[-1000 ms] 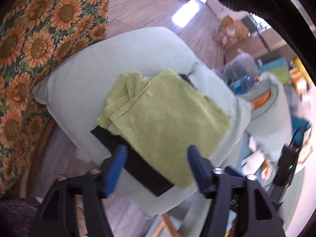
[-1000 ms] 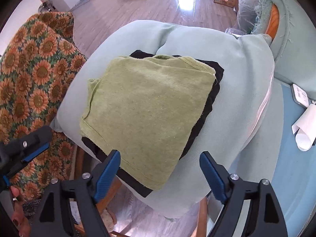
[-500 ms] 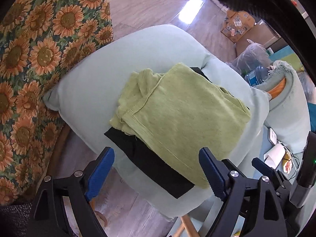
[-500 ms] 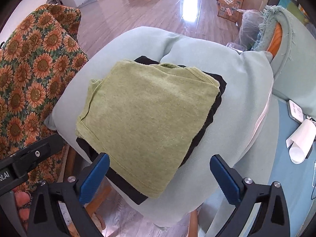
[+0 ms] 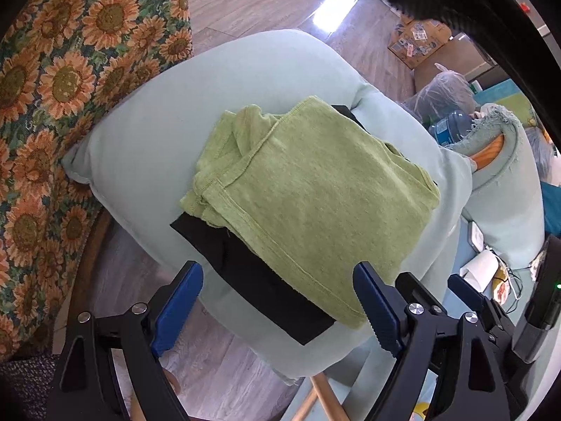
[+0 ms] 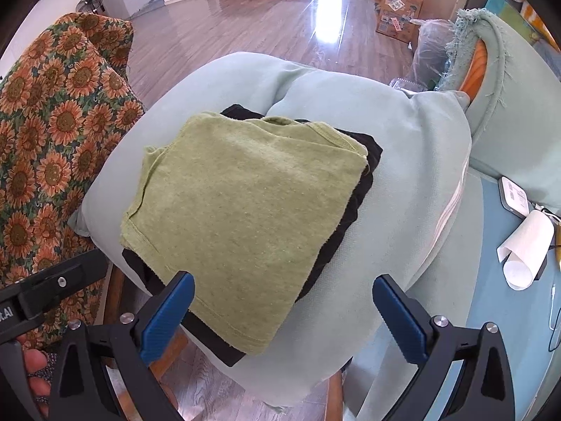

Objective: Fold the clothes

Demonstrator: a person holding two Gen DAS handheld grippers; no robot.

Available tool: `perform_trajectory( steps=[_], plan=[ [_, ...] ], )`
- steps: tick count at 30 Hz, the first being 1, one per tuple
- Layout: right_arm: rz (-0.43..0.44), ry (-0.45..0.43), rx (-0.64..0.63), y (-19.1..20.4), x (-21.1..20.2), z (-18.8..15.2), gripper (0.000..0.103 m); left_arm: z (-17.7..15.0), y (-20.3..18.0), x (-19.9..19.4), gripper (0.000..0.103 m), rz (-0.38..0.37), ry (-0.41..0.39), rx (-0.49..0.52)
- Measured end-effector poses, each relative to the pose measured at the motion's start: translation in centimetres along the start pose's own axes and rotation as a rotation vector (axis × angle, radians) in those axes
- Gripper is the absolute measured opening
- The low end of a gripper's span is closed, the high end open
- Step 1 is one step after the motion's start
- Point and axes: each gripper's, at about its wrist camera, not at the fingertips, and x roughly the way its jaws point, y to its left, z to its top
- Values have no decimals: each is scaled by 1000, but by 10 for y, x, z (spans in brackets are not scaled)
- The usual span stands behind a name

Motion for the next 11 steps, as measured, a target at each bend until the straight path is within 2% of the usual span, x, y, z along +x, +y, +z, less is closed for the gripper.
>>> perform_trajectory(
  steps=[11],
  plan=[
    [-11, 8, -12, 1, 5, -3, 103, -1, -4, 2, 87, -16, -1, 11]
  ],
)
